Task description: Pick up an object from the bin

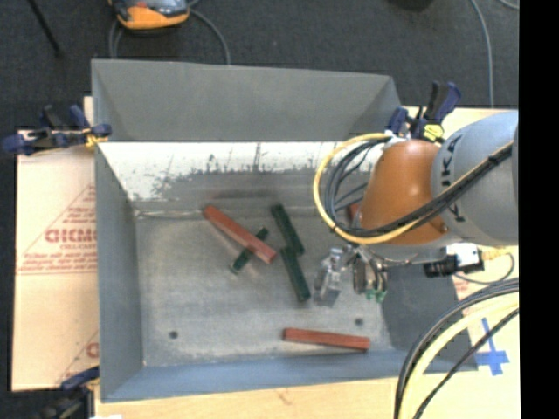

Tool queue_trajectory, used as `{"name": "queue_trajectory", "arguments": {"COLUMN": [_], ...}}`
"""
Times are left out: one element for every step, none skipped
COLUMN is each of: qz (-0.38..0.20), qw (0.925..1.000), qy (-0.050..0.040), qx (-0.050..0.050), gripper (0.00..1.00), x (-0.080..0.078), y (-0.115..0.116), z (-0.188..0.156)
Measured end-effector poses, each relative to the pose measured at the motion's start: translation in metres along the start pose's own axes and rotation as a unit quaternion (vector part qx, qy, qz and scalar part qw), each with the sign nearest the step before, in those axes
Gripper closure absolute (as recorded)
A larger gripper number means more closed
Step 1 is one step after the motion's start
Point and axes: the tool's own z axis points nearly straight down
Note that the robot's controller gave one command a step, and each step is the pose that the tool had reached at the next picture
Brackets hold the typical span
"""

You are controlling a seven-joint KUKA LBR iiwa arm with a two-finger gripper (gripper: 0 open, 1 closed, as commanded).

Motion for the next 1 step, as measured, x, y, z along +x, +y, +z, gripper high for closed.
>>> {"name": "queue_trajectory", "arguments": {"qz": [-0.022], "qw": [0.9997], "qy": [-0.0031], "qx": [0.0], "gripper": [0.0], "x": [-0.0037], "y": [0.0176], "z": [0.0266]}}
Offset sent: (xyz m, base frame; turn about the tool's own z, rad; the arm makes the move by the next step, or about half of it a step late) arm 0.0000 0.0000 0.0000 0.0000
